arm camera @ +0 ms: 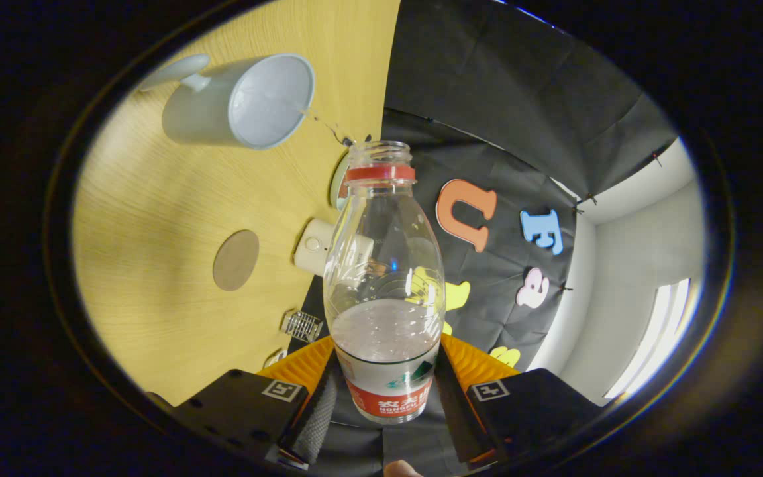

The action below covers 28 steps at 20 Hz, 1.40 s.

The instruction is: Take the bottle from table, then pour the juice into the cup, finally place the bottle on the coaster

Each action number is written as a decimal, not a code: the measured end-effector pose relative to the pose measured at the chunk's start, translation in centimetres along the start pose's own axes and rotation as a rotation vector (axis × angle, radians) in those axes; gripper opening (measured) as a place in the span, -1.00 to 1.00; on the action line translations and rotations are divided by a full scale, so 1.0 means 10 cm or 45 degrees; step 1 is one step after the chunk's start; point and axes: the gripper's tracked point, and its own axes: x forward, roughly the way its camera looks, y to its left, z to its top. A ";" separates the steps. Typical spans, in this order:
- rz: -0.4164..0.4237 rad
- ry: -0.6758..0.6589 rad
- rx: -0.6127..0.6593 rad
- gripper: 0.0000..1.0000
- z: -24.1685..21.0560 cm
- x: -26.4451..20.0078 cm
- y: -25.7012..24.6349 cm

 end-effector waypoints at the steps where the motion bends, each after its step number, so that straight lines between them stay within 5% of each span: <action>1: -0.007 0.000 -0.005 0.55 0.00 0.00 -0.02; 28: -0.082 -0.043 -0.128 0.55 0.11 0.06 -0.26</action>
